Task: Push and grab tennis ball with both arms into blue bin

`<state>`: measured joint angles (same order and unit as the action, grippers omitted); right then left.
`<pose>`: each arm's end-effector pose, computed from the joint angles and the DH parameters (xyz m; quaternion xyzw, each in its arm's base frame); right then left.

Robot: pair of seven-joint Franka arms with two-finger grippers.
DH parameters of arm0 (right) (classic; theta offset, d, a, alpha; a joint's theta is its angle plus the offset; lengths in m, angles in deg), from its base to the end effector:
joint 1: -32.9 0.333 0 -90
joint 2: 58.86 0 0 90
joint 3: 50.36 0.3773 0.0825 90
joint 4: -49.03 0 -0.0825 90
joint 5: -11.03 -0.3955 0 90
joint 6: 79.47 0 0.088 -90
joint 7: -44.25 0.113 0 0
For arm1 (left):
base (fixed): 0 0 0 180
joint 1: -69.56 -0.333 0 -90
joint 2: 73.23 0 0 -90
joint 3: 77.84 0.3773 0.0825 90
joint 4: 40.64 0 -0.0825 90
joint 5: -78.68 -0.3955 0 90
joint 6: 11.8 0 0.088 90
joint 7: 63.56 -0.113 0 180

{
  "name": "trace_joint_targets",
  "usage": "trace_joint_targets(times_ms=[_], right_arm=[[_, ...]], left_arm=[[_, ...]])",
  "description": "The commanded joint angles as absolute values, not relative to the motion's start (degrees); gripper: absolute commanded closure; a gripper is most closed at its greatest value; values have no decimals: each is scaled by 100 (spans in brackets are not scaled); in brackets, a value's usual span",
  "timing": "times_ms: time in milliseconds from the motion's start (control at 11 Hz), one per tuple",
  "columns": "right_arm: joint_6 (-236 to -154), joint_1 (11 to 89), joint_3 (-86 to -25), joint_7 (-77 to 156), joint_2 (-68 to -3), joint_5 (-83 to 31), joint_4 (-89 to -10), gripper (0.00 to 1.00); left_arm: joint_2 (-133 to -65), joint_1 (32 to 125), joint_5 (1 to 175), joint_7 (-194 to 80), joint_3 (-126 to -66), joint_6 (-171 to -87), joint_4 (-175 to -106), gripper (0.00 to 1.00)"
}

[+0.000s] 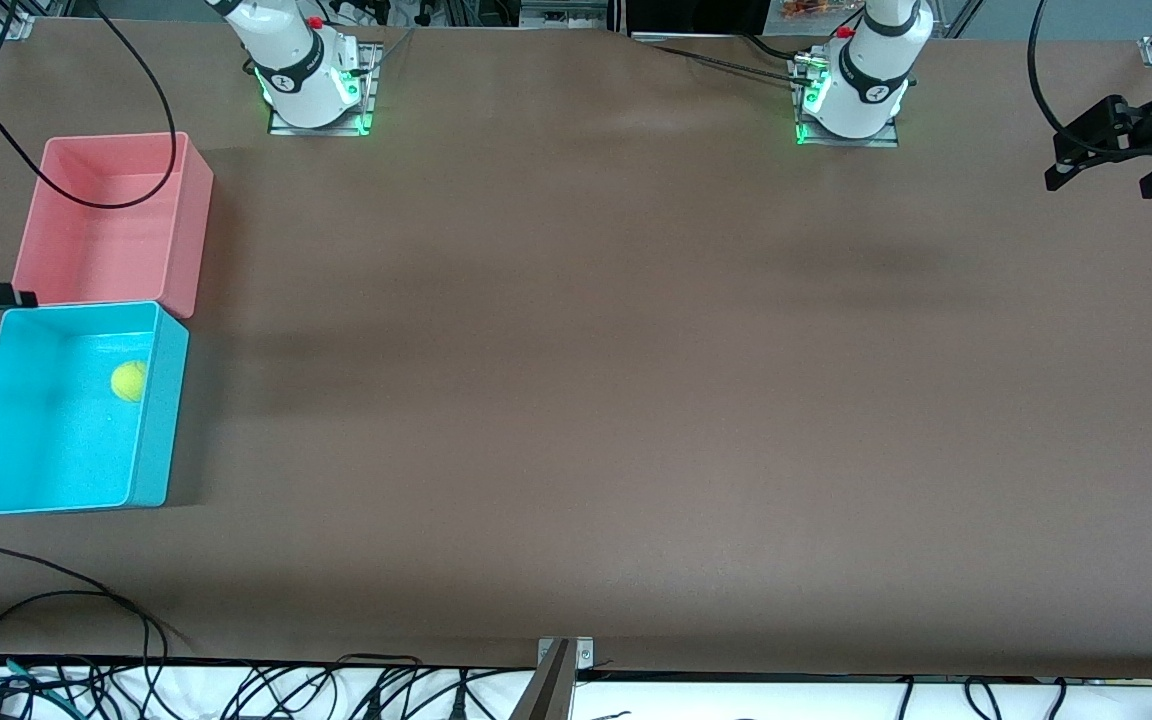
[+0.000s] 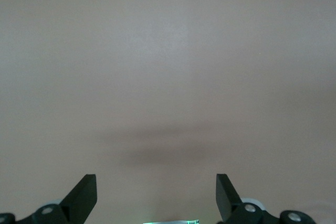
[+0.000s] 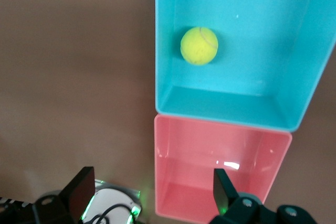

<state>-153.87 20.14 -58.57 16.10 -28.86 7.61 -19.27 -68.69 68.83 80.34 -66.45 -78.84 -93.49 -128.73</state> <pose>0.6627 -0.2180 0.5064 -0.9766 -0.0652 0.1891 0.0786 0.5204 -0.0066 0.7263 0.9993 -0.0294 -0.0159 0.0140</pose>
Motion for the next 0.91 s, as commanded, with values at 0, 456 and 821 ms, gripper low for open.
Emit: trace_joint_targets(times_ms=[0,456,821], right_arm=[[-14777,2227,-5827,2271,-3353,963,-1522,0],[-14407,2482,-6002,2413,-3749,1164,-1470,0],[-14991,2508,-5872,3427,-4414,1156,-2114,0]], left_arm=[[-6962,6913,7982,-6628,-7872,-9231,-12678,0],[-6962,6904,7982,-6637,-7872,-9231,-12686,0],[-6962,6886,7991,-6637,-7872,-9231,-12686,0]])
